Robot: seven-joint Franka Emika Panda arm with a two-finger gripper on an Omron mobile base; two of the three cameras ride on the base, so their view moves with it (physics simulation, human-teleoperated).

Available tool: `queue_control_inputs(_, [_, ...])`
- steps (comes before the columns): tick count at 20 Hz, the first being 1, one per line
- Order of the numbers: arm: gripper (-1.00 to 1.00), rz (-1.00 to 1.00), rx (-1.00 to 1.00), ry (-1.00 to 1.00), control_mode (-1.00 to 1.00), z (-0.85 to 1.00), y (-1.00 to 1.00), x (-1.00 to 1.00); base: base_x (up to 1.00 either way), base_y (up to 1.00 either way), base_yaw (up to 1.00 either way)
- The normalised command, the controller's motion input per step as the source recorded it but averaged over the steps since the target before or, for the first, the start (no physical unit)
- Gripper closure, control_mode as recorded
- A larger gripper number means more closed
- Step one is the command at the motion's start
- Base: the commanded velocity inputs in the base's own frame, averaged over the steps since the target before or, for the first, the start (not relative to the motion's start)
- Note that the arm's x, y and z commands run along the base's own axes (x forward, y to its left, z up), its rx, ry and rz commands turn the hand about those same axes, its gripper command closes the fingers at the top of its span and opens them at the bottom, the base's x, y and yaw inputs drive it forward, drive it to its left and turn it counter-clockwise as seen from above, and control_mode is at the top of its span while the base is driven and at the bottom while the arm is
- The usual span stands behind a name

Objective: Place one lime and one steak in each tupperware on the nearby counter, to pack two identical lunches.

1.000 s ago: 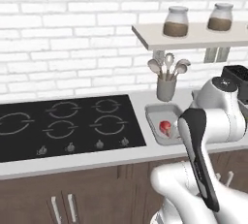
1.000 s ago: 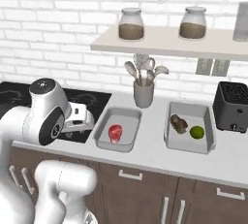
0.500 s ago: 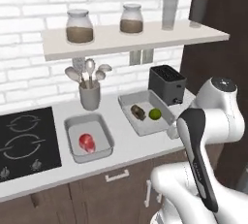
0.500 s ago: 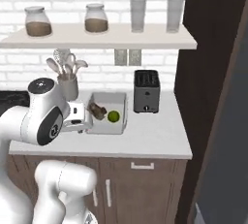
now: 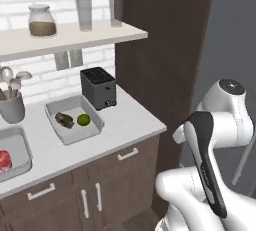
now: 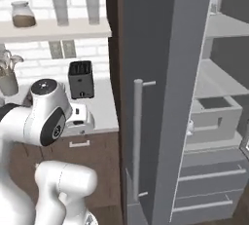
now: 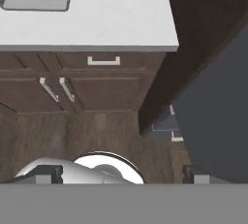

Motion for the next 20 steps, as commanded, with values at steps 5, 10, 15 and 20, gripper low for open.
queue_control_inputs(5, [-1.0, 0.0, 0.0, 0.0, 1.0, 0.0, 0.0, 0.0, -0.89, -0.57, -0.45])
queue_control_inputs(10, [-1.0, 0.0, 0.0, 0.0, 1.0, 0.0, 0.0, 0.0, -0.17, -0.57, -0.57])
queue_control_inputs(15, [-1.0, 0.0, 0.0, 0.0, 1.0, 0.0, 0.0, 0.0, 0.11, -0.69, -0.64])
queue_control_inputs(20, [-1.0, 0.0, 0.0, 0.0, 1.0, 0.0, 0.0, 0.0, 0.33, -0.69, -0.68])
